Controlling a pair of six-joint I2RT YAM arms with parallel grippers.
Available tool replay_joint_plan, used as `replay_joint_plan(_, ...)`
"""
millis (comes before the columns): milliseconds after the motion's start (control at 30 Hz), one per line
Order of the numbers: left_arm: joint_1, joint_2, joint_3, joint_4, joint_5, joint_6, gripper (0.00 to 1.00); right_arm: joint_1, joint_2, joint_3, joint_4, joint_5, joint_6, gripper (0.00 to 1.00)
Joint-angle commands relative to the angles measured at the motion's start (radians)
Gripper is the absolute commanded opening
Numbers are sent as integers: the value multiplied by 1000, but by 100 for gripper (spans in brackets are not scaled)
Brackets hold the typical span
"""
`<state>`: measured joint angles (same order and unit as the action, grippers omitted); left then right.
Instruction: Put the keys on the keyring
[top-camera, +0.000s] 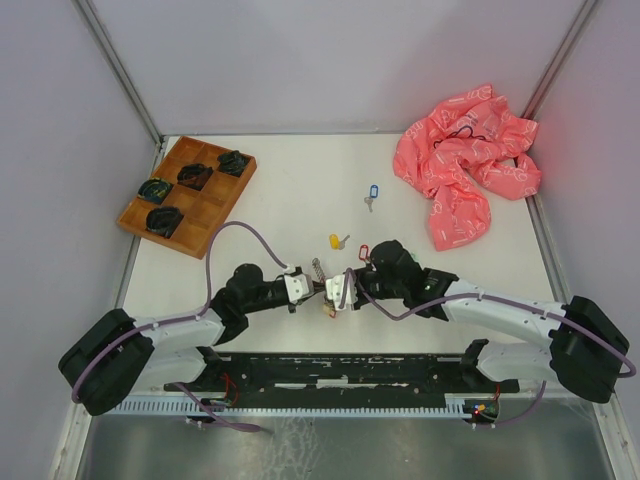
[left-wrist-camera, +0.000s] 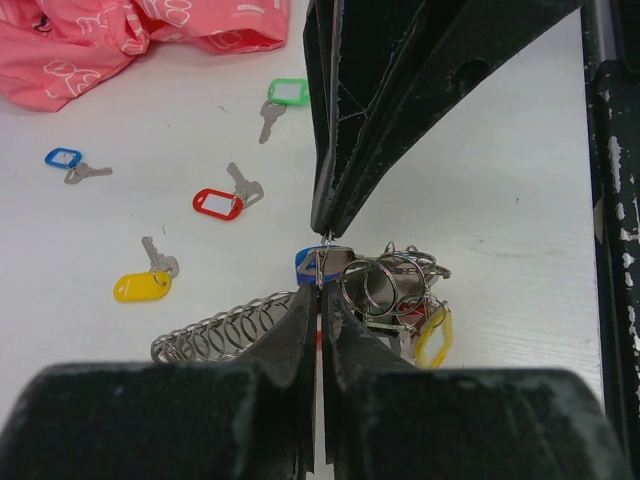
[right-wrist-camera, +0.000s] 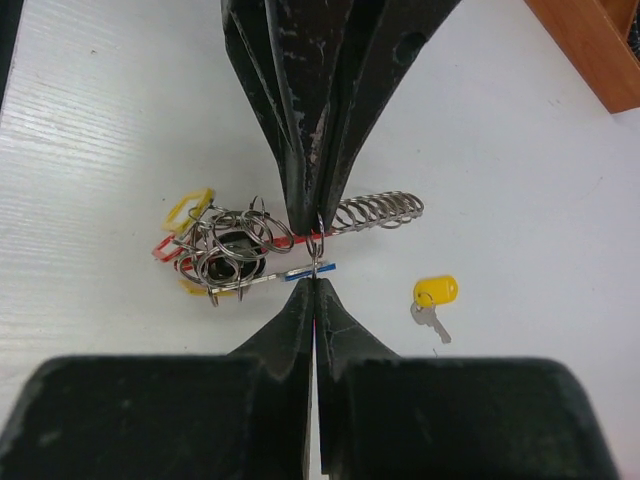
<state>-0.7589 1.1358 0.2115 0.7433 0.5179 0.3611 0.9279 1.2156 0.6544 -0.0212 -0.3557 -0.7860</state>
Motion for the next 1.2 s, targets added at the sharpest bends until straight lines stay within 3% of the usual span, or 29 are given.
replay_joint_plan(0, -3, -22, -14, 166, 15, -75, 3, 3, -25, -26, 66, 60, 30, 7)
replay_joint_plan(200, -3, -12, -15, 165, 24, -67, 3, 3, -26, -32, 122, 28, 67, 24)
replay_joint_plan(500, -3, -4, -3, 142, 13, -54, 3, 3, -31, -27, 128, -24, 80, 31)
replay_joint_plan(633, -3, 0, 0, 141, 11, -56, 3, 2, -33, -26, 117, -25, 75, 25)
replay_joint_plan(833, -3, 4, 5, 142, 15, -60, 3, 3, -43, -19, 106, -24, 63, 1)
replay_joint_plan(867, -3, 4, 6, 142, 18, -62, 3, 2, -45, -15, 102, -19, 57, 1)
replay_joint_plan(1167, -3, 4, 25, 126, 54, -63, 31, 3, -48, 52, 16, 12, -57, 1)
